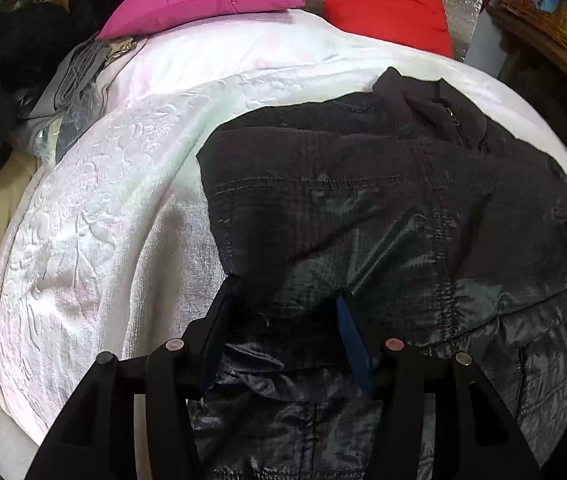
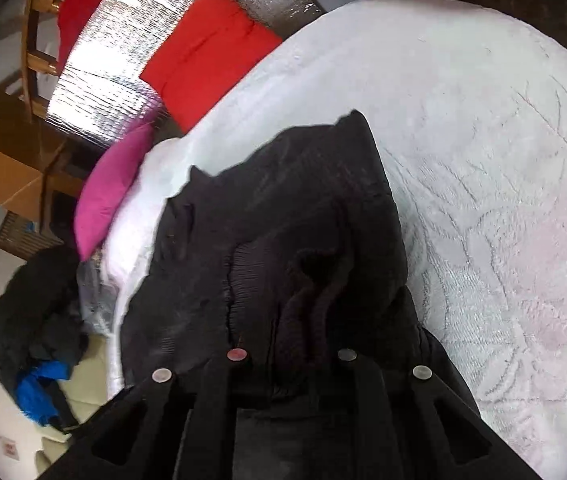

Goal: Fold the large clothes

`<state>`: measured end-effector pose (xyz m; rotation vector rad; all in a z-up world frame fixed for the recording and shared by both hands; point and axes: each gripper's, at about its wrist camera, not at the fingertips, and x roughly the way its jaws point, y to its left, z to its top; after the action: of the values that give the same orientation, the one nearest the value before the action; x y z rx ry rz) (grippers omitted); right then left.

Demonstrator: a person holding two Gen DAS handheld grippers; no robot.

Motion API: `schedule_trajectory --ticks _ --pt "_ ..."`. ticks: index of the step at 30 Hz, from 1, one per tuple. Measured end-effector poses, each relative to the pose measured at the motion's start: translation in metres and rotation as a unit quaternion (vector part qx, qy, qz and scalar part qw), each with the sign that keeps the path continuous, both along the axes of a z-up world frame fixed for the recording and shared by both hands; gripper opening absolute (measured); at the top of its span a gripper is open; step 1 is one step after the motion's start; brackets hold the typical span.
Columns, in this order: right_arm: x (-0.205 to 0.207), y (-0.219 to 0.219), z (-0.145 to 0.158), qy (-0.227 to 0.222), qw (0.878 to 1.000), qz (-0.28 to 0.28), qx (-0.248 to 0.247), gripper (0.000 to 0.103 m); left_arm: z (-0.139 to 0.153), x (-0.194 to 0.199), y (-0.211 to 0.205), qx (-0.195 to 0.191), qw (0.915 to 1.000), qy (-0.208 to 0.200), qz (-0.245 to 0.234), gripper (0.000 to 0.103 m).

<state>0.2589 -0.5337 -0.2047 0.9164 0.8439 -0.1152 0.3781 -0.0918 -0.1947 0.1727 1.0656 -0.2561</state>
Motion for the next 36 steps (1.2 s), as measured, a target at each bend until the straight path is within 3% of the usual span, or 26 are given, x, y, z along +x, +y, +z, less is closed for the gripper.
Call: schedule_trajectory --ticks 4,5,6,7,8,11,15,20,22,23,24,26,29,32,34,36 --pt "-0.025 -0.018 0.026 -0.045 0.998 -0.046 -0.02 0.023 0.015 -0.003 0.009 -0.02 0.9996 -0.02 0.003 0.055" --pt "-0.03 -0.022 0.033 -0.058 0.996 -0.058 -0.033 0.044 0.022 -0.004 0.012 -0.028 0.999 -0.033 0.005 0.055" --pt "-0.034 -0.023 0.038 -0.063 0.995 -0.066 -0.044 0.084 0.026 -0.004 0.016 -0.032 0.9986 -0.041 0.007 0.056" --pt "-0.035 -0.025 0.042 -0.065 0.994 -0.072 -0.05 0.093 0.03 -0.002 0.02 -0.038 0.9981 -0.048 0.012 0.058" --pt "-0.035 -0.025 0.043 -0.075 0.992 -0.083 -0.058 0.094 0.031 0.0 0.023 -0.042 0.9977 -0.051 0.018 0.063" --pt "-0.019 -0.019 0.04 -0.065 0.993 -0.065 -0.073 0.09 0.023 0.012 0.032 -0.042 0.9974 -0.037 0.044 0.063" --pt "0.013 -0.018 0.014 0.005 0.995 -0.034 -0.089 0.058 0.004 0.027 0.035 -0.041 0.997 -0.003 0.067 0.064" --pt "0.03 -0.02 -0.009 0.042 0.995 -0.012 -0.093 0.058 -0.006 0.038 0.037 -0.076 0.9938 0.03 0.075 0.07" --pt "0.032 -0.015 -0.01 0.049 0.993 0.002 -0.112 0.048 -0.013 0.042 0.034 -0.093 0.9922 0.047 0.069 0.07" --pt "0.031 -0.013 -0.009 0.048 0.992 0.006 -0.115 0.038 -0.015 0.043 0.033 -0.1 0.9915 0.052 0.065 0.069" --pt "0.031 -0.013 -0.006 0.044 0.992 0.006 -0.117 0.029 -0.017 0.043 0.031 -0.107 0.9908 0.056 0.059 0.059" --pt "0.03 -0.009 0.002 0.034 0.99 0.007 -0.136 0.024 -0.017 0.04 0.026 -0.113 0.9901 0.062 0.055 0.051" --pt "0.029 0.004 0.018 0.012 0.985 0.01 -0.174 0.02 -0.014 0.036 0.021 -0.102 0.9923 0.047 0.052 0.045" --pt "0.025 0.005 0.025 -0.006 0.984 0.008 -0.178 0.02 -0.011 0.029 0.02 -0.1 0.9931 0.037 0.048 0.045" --pt "0.027 0.001 0.014 0.014 0.985 0.008 -0.173 0.02 -0.014 0.031 0.019 -0.094 0.9937 0.043 0.044 0.047" --pt "0.034 -0.002 -0.002 0.041 0.987 0.012 -0.156 0.025 -0.017 0.03 0.018 -0.084 0.9943 0.045 0.049 0.058"
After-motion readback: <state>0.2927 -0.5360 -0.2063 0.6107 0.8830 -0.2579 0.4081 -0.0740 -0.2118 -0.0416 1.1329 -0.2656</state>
